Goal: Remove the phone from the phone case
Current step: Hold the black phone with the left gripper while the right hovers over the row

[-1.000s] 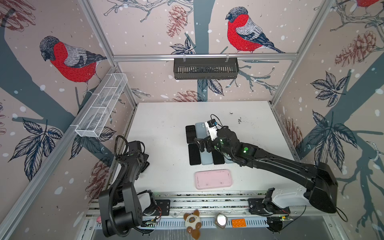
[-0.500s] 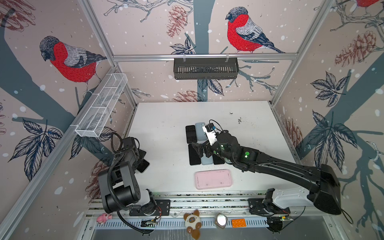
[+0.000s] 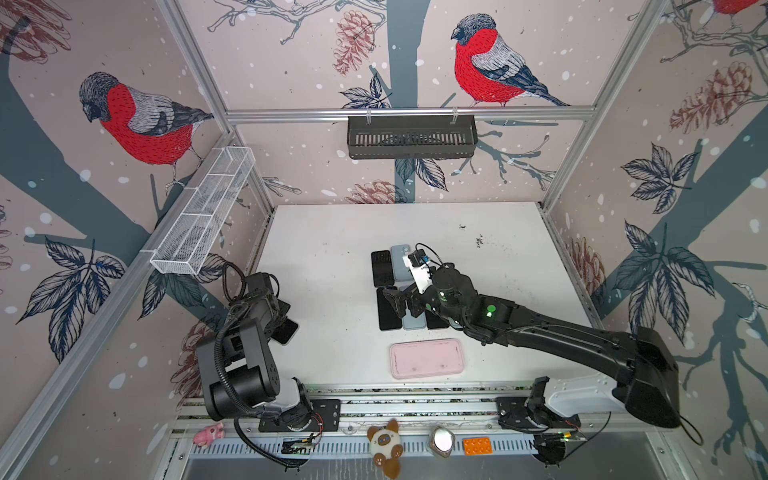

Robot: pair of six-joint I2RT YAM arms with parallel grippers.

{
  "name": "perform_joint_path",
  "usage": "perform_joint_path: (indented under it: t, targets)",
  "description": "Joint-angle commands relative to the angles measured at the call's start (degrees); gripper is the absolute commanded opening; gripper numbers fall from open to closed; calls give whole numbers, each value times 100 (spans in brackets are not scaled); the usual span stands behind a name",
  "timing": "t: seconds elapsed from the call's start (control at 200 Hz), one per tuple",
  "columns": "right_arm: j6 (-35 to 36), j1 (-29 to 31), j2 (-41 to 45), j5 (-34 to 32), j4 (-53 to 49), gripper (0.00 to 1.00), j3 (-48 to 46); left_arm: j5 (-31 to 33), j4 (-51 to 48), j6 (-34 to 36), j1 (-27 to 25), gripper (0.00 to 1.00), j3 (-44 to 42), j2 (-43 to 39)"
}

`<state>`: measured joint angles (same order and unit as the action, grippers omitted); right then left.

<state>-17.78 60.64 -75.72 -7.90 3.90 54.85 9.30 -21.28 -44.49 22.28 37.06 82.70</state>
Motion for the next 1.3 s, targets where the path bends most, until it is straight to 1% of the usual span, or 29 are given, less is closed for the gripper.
perform_joint_path:
  t: [0.0, 0.25, 0.47, 0.61, 0.785, 0.945, 1.096, 1.296]
  targets:
    - [73, -36, -8, -28, 199, 100, -35, -475, -383, -35, -60, 79, -92, 63]
    - [9, -191, -45, 100, 335, 100, -114, -542, -303, 68, -317, 71, -108, 2]
    - [-49, -230, -175, 212, 516, 100, -118, -593, -262, 101, -479, 71, -120, 1]
    - [27, -239, -248, 245, 674, 100, -247, -856, -81, 222, -548, 71, -179, 0]
    - [66, -350, -157, 347, 985, 100, -597, -971, -12, 302, -574, 72, -182, 38]
    - [-23, -406, 6, 502, 1048, 100, -694, -1085, 43, 352, -626, 74, -173, 62]
    - [-16, -405, 91, 450, 1009, 100, -721, -1115, 44, 390, -738, 75, -167, 109]
    - [-36, -453, 38, 482, 1028, 100, -743, -1139, 26, 452, -824, 68, -183, 45]
